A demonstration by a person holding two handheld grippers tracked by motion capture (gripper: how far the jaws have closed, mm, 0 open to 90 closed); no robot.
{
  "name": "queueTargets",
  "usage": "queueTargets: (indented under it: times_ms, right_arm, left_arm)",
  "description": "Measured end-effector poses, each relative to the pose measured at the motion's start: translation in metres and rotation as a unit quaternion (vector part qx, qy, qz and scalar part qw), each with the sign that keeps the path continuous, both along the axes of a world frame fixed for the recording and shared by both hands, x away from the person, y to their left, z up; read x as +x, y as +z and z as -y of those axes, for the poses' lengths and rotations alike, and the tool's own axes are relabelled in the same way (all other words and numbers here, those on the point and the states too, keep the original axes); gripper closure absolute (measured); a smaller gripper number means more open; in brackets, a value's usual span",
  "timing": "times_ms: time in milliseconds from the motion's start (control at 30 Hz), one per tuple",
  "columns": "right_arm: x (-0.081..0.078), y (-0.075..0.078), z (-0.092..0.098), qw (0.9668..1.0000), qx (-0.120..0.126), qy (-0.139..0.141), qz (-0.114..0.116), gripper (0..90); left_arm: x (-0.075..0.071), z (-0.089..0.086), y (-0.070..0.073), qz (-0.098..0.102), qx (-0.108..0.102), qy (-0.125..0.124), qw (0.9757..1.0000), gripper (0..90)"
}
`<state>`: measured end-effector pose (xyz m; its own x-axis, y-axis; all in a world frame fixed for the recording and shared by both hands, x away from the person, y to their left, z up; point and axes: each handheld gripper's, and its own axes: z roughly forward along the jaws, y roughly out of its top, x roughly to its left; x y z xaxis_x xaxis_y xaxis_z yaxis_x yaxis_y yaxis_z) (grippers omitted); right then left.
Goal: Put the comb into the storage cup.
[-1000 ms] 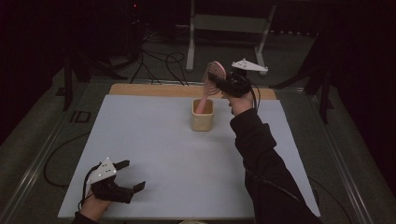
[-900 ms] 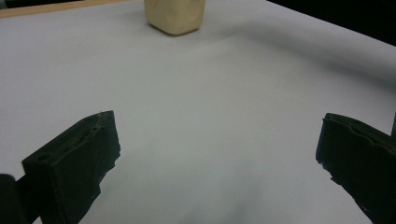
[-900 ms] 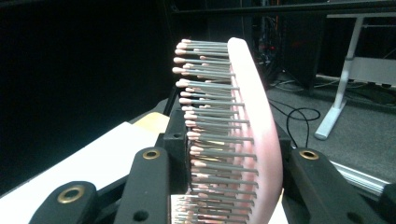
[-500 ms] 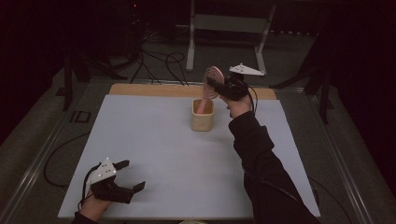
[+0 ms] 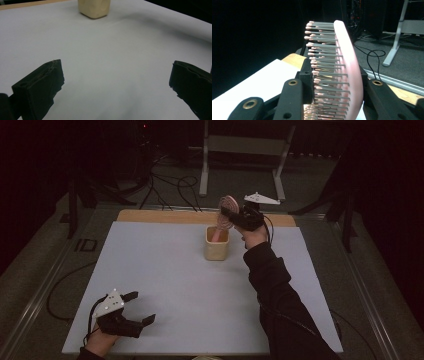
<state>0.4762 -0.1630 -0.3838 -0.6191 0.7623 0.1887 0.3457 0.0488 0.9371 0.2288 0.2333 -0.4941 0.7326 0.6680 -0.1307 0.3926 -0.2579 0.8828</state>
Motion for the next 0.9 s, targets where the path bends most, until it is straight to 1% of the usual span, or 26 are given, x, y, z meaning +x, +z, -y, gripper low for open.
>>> queueTargets:
  times_ms: [233, 433, 567, 700, 900]
  right_arm:
    - [0.001, -0.007, -0.001, 1.0000, 0.004, 0.003, -0.008, 64.4]
    - [0.003, -0.012, 0.000, 0.9997, 0.011, 0.004, -0.021, 64.3]
    - [0.003, -0.014, 0.000, 0.9996, 0.012, 0.006, -0.023, 64.3]
    - [0.004, -0.019, 0.000, 0.9994, 0.016, 0.005, -0.031, 64.3]
    - [0.004, -0.023, -0.001, 0.9993, 0.011, 0.008, -0.035, 64.3]
  left_arm:
    - [0.001, 0.000, -0.001, -0.002, 0.000, -0.001, 1.0000, 0.1]
    - [0.001, 0.000, -0.002, -0.003, 0.001, -0.001, 1.0000, 0.1]
    - [0.001, 0.000, -0.002, -0.004, 0.002, -0.001, 1.0000, 0.1]
    - [0.001, 0.000, -0.002, -0.004, 0.001, -0.001, 1.0000, 0.1]
    - [0.001, 0.000, -0.002, -0.005, 0.003, -0.003, 1.0000, 0.1]
